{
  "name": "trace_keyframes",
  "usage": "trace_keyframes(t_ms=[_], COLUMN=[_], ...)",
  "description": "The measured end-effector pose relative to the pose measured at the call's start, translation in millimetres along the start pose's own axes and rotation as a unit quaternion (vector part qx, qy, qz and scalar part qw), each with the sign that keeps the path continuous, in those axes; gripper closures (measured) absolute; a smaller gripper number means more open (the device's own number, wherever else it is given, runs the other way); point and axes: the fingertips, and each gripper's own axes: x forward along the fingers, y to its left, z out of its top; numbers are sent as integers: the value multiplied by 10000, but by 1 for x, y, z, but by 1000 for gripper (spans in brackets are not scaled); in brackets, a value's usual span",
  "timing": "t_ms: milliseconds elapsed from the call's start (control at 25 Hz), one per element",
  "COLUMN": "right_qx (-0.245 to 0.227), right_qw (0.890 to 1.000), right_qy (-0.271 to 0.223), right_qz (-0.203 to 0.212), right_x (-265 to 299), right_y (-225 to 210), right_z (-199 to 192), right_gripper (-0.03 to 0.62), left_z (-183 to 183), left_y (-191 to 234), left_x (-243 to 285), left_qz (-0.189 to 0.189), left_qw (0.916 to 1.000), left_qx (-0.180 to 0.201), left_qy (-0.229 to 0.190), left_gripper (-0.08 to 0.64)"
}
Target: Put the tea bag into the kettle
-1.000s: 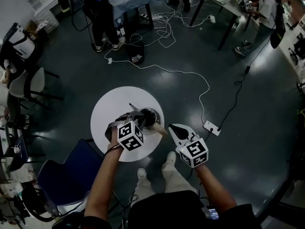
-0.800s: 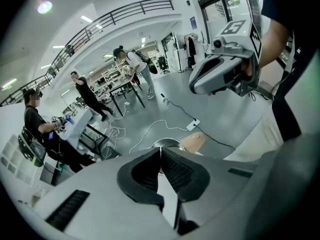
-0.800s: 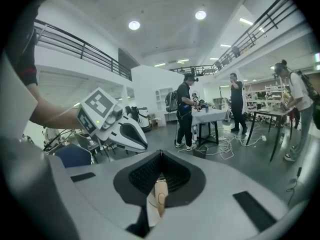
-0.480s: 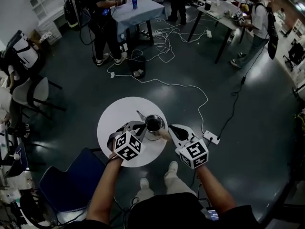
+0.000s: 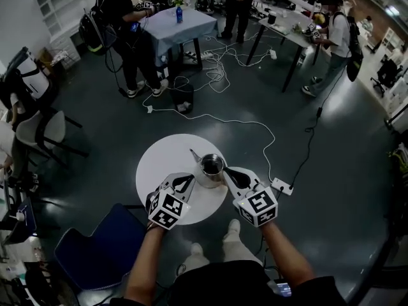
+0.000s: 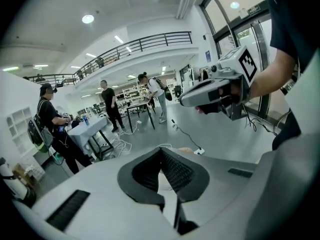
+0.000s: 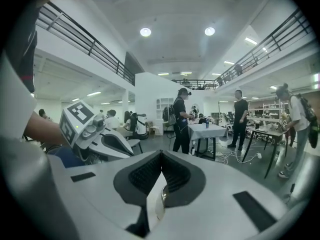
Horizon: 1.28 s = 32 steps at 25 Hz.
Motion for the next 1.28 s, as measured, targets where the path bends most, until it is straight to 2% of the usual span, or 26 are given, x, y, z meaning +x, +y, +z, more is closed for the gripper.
trace_keyframes(t_ms=[360,680,880,1280], right_qx=[-62,-115,-207,-426], right_qw=[9995,9983,9976,9962], right_qy=[-237,-356,-409,-503], right_qz=[-222,-442,-519,-576], right_x=[-10,-17,-21,-49], right_y=[61,99,118,128], right_z=[18,25,43,59], right_gripper=[574,574,574,574], left_z=[-4,-13,-11,9], left_y=[-18,-23,-20,-33], left_x=[-69,-108,-132,-152], left_qz=[3,-105,-136,-91], left_qw=[9956,9926,9910,9851], left_qx=[-17,-15,-60,-295], left_qy=[-935,-1208,-1332,-1692], left_gripper=[543,543,543,543])
